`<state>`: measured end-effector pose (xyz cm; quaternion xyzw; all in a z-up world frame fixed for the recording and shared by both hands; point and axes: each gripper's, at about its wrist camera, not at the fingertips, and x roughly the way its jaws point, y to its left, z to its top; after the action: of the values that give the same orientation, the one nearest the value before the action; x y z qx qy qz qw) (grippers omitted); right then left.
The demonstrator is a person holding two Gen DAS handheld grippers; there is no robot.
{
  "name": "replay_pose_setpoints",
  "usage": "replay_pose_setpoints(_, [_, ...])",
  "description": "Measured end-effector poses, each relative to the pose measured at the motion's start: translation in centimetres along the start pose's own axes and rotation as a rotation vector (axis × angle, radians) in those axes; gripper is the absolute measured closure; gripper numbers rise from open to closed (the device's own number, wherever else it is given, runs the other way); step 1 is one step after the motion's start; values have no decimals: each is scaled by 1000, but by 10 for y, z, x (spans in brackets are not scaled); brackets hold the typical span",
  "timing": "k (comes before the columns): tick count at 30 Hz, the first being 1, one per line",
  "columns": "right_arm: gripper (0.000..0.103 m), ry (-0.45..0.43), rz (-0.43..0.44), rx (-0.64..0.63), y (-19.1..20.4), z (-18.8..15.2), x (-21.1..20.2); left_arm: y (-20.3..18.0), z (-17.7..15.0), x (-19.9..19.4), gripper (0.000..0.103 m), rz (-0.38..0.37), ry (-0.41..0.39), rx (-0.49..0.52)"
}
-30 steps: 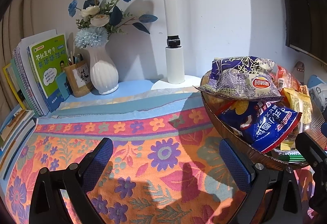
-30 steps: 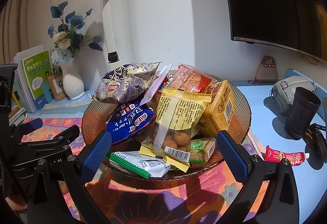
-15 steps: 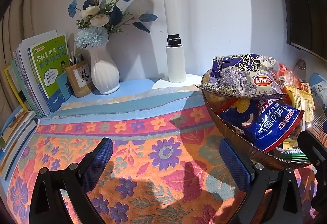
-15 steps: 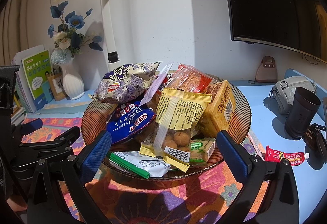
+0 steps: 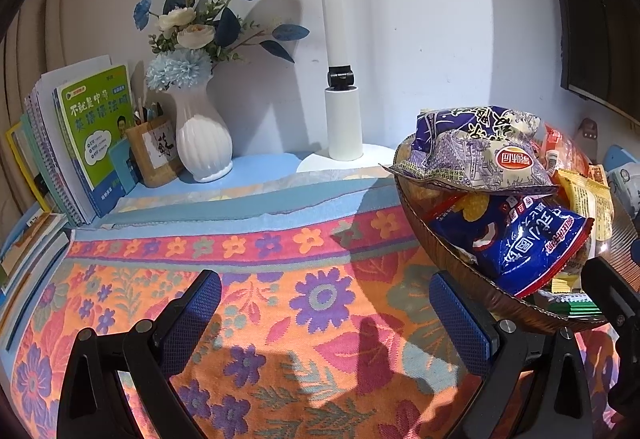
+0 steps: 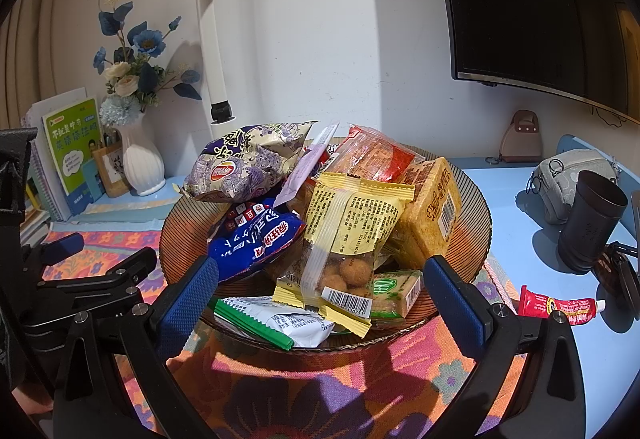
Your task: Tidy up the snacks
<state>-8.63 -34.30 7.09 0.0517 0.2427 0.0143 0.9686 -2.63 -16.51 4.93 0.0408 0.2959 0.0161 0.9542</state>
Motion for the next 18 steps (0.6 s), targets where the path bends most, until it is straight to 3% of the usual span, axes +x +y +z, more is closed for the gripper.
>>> replay_pose_setpoints(14, [0,1,1,-1,-1,0,0,-8,-1,-2,0,-20,3,44])
replay_pose_setpoints(18, [0,1,0,-1,-1,0,0,-6,1,-7,0,-75,-6,30])
